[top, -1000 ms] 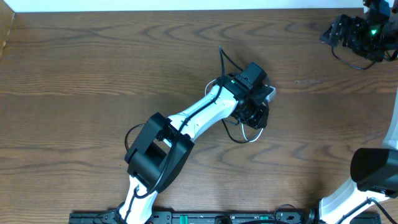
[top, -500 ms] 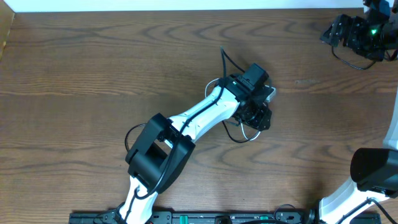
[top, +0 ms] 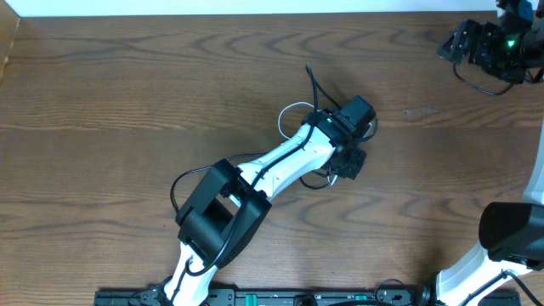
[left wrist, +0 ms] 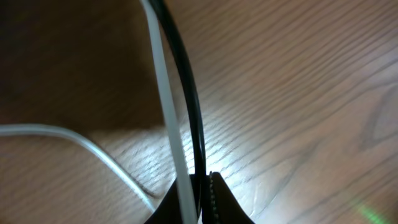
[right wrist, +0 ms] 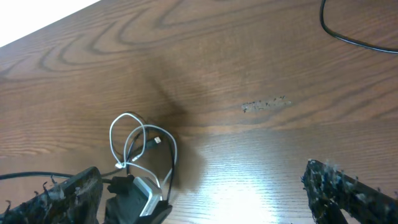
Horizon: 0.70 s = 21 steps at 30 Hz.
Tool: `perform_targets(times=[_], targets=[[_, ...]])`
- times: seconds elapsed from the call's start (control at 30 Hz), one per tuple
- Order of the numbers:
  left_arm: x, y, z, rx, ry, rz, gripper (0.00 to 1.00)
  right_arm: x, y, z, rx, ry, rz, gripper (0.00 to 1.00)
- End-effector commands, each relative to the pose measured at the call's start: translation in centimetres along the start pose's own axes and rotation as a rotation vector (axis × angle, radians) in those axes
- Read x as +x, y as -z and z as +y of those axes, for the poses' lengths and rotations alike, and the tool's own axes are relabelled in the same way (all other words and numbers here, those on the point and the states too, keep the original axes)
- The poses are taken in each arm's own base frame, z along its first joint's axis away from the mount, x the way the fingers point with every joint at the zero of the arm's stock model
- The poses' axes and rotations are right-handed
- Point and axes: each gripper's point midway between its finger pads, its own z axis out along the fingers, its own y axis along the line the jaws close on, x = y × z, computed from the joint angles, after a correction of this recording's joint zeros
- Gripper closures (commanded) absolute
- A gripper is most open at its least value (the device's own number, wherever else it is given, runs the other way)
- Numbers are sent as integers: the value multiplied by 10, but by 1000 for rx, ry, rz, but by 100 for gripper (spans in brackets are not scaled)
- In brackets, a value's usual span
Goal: Untangle cables
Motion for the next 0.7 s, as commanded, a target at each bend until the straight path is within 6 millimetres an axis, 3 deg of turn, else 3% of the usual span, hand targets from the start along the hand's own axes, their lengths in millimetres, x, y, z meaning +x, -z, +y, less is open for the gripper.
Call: perform_targets(times=[0.0,0.2,0.33,0.5,0.67], targets=[[-25,51,-9,1,-5,-120,92,2,0,4,-3,25,2,1],[-40,134,-26,54,-31,-302,92,7,-1,13,-32,33,21,1],[-45,179,-25,73,-28,-404,92,14,-3,27,-83,40,48,1],[-54,210,-8,70,5,-485,92,28,-4,60,-205,84,100,1],[-60,219,7,111,68,-501,93,43,-4,97,-319,156,144,1]])
